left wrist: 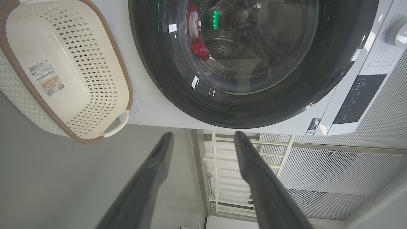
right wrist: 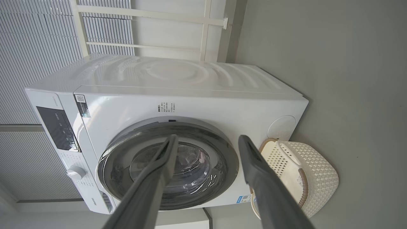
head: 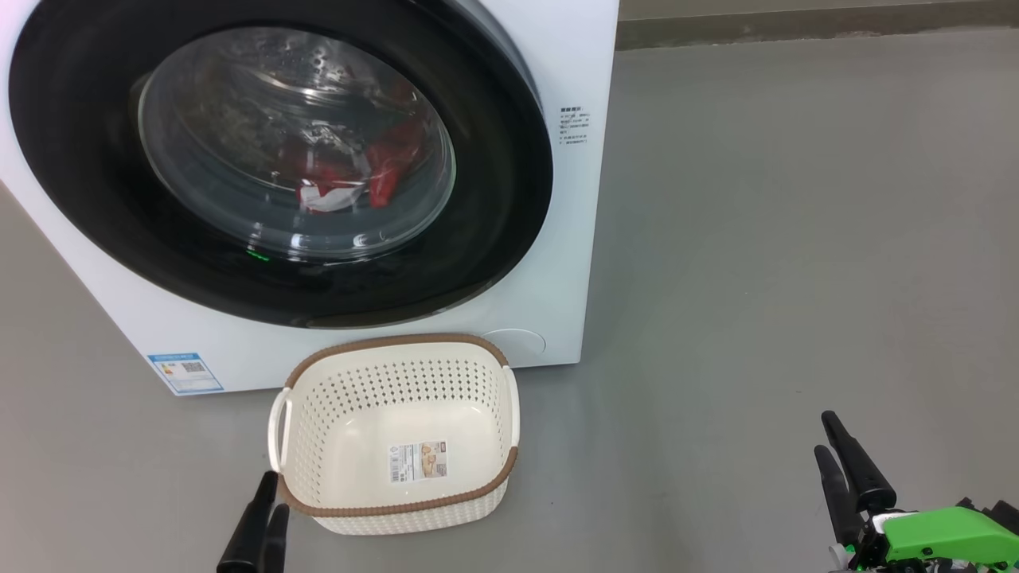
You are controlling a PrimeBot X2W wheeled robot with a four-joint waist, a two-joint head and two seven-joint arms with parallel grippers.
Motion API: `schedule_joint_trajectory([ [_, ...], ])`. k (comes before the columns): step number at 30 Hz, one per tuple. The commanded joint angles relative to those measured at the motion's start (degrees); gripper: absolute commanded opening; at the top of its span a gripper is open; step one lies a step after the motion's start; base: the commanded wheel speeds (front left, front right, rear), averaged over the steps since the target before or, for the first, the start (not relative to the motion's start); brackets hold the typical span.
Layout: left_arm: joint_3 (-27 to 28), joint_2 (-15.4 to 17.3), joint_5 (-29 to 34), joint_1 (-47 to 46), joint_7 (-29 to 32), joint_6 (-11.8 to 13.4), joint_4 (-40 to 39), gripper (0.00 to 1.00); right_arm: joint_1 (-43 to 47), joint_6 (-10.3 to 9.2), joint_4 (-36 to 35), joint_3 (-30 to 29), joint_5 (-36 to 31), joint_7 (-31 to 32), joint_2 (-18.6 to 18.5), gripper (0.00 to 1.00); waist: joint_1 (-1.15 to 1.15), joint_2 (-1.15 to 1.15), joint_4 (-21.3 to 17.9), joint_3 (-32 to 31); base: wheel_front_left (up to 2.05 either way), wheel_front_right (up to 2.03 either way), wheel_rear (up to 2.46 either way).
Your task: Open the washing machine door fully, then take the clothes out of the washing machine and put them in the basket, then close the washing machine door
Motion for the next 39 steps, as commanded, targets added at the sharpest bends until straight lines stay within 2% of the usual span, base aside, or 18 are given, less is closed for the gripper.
schedule_joint_trajectory([
  [1, 0.0, 0.4, 0.3, -1.4, -0.4, 0.0, -1.3, 1.0, -1.6, 0.0, -1.4, 0.2, -0.3, -0.4, -0.5, 1.0, 0.02, 0.0, 0.0, 0.0, 0.0, 0.0, 0.0],
  [5, -0.5, 0.7, 1.2, -1.5, -1.2, 0.0, -1.4, 1.0, -1.8, 0.0, -1.4, 1.0, -1.0, -1.1, -0.7, 1.0, 0.13, 0.0, 0.0, -0.4, 0.0, 0.0, 0.0],
  [9, -1.0, 0.9, 2.3, -1.5, -1.7, 0.0, -1.4, 1.0, -1.9, 0.0, -1.2, 1.7, -2.1, -1.7, -1.0, 1.0, 0.02, 0.0, -0.1, -0.5, 0.0, 0.0, 0.0],
  [14, -1.3, 1.1, 5.2, -1.6, -2.6, -0.1, -1.8, 1.0, -2.3, -0.01, -1.1, 2.4, -5.4, -2.6, -1.2, 1.0, 0.0, 0.0, -0.1, -0.6, 0.0, 0.0, 0.0],
  [39, -1.9, 1.2, 27.0, -2.0, -6.8, 0.2, -4.4, 1.0, -3.2, -0.01, -2.8, 5.1, -26.8, -6.8, -1.0, 1.0, 0.0, 0.0, -0.2, -1.3, 0.0, 0.0, 0.0],
])
